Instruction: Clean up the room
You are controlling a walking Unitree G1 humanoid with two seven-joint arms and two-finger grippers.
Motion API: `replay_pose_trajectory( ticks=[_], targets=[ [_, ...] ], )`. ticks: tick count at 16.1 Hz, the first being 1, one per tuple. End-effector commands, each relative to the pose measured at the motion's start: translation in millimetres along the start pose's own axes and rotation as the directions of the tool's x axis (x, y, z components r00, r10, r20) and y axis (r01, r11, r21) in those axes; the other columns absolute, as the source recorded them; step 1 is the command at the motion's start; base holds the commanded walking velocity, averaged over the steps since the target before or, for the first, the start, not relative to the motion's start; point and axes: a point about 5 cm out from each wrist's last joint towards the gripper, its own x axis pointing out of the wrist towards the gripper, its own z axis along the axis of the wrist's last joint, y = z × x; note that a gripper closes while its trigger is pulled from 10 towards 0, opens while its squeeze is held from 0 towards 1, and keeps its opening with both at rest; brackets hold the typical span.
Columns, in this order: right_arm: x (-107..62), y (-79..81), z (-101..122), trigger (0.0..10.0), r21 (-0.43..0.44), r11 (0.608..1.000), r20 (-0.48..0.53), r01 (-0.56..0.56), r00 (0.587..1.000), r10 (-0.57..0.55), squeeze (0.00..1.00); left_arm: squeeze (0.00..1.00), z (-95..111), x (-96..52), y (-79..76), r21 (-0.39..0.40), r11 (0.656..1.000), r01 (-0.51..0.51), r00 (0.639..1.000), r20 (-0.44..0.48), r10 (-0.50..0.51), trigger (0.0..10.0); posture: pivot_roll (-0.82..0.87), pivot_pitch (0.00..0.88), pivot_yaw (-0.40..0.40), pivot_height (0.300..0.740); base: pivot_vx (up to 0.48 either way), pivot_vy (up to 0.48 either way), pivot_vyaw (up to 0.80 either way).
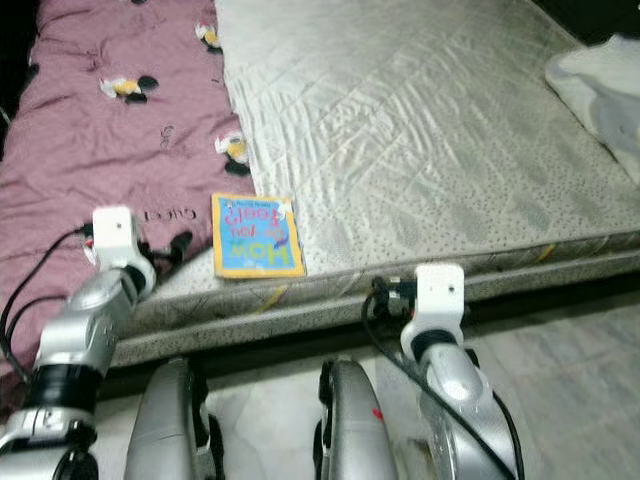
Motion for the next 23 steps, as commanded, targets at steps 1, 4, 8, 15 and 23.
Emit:
replay_pose_trajectory(
  ticks=[1, 4, 8, 15, 23],
  targets=[
    [-0.6, -1.7, -1.8, 10.0, -0.001, 1.000, -0.012, 0.005, 1.000, -0.005, 0.00, 0.00, -6.6, 1.5, 4.8, 0.008, 1.000, -0.017, 0.999, -0.029, 0.017, 10.0, -0.15, 0.181, -0.066, 0.533, 0.000, 0.000, 0.00],
    [0.0, -2.6, -1.3, 10.0, -0.011, 1.000, -0.009, 0.010, 1.000, -0.010, 0.00, 0.00, -2.6, 5.7, 5.4, -0.003, 1.000, -0.020, 1.000, -0.004, 0.020, 10.0, -0.16, 0.176, -0.066, 0.528, 0.000, 0.000, 0.00],
    [2.3, -2.6, -1.7, 10.0, -0.010, 1.000, -0.009, 0.008, 1.000, -0.008, 0.00, 0.00, 7.5, 7.3, -0.1, -0.031, 0.999, 0.018, 0.998, 0.067, -0.016, 10.0, -0.15, 0.167, -0.067, 0.528, 0.000, 0.000, 0.00],
    [5.9, -2.6, -1.1, 10.0, -0.016, 1.000, -0.004, 0.003, 1.000, -0.003, 0.00, 0.00, 8.3, 9.6, 2.6, -0.033, 0.999, 0.017, 0.997, 0.078, -0.014, 10.0, -0.15, 0.156, -0.067, 0.528, 0.000, 0.000, 0.00],
    [6.4, -4.1, -0.3, 10.0, -0.029, 1.000, 0.000, 0.003, 1.000, -0.003, 0.00, 0.00, 7.0, 11.7, 3.2, -0.044, 0.999, 0.001, 0.997, 0.081, 0.002, 10.0, -0.16, 0.156, -0.073, 0.528, 0.030, 0.000, 0.00]
  ],
)
